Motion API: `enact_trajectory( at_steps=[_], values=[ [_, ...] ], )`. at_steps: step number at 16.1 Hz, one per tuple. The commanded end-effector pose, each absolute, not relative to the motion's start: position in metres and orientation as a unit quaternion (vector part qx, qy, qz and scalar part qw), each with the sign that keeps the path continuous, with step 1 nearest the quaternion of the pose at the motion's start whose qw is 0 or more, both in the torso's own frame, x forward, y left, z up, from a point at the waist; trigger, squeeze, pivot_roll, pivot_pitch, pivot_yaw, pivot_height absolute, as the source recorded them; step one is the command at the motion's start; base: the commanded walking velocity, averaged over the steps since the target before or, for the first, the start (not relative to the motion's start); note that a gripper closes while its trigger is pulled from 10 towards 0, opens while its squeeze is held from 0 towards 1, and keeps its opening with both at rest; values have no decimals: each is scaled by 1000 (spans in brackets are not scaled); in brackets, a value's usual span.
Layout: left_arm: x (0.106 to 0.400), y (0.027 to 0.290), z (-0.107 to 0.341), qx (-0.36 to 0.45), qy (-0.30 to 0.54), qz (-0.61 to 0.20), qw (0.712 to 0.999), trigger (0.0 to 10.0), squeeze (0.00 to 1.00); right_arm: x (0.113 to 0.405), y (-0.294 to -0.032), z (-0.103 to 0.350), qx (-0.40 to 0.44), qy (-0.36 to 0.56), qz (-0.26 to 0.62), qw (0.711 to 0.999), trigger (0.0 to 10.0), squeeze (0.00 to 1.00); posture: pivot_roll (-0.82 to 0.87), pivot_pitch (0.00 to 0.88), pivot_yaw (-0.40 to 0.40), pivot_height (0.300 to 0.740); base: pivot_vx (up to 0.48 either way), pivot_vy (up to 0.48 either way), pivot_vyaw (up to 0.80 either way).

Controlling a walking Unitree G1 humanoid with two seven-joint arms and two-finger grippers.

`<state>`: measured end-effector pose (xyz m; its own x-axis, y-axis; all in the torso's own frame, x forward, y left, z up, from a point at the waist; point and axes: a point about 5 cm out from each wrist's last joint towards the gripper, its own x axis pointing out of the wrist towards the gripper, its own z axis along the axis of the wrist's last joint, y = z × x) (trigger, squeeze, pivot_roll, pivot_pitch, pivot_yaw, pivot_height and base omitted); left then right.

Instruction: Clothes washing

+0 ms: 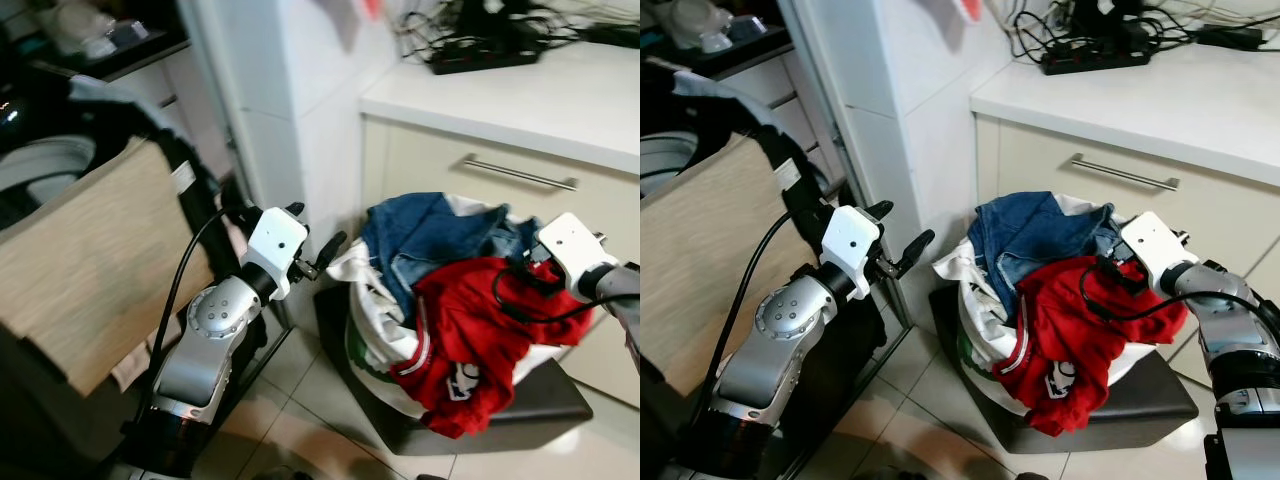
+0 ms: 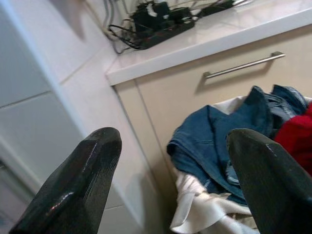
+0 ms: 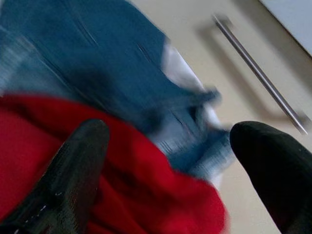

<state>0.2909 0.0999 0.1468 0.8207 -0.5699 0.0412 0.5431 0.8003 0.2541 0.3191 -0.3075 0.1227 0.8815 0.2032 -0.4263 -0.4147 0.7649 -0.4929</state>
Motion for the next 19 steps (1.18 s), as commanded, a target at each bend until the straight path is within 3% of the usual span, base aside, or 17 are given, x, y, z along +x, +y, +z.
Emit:
enact_trajectory(
  at_steps=[1,6,7,8,13,19],
  values=[
    [290,105,152,123,-62,-283,949,10000,0,325,-304,138,-274,150,188,931,10000,1000,-97,0,77,740,0,0,0],
    [289,106,154,124,-63,-280,950,10000,0,322,-307,149,-208,153,178,950,10000,1000,-102,0,77,740,0,0,0],
    [289,105,154,124,-64,-282,949,10000,0,316,-308,142,-205,177,187,944,10000,706,-106,0,78,740,0,0,0],
    [289,104,155,124,-65,-284,949,10000,0,310,-308,133,-202,199,202,937,10000,0,-112,0,81,740,0,0,0],
    [290,99,159,123,-70,-294,945,10000,0,297,-306,103,-181,273,236,915,10000,0,-122,0,87,740,0,0,0],
    [290,94,159,116,-71,-296,945,10000,0,305,-305,71,-260,344,167,887,10000,0,-124,0,83,740,0,0,0]
  ],
)
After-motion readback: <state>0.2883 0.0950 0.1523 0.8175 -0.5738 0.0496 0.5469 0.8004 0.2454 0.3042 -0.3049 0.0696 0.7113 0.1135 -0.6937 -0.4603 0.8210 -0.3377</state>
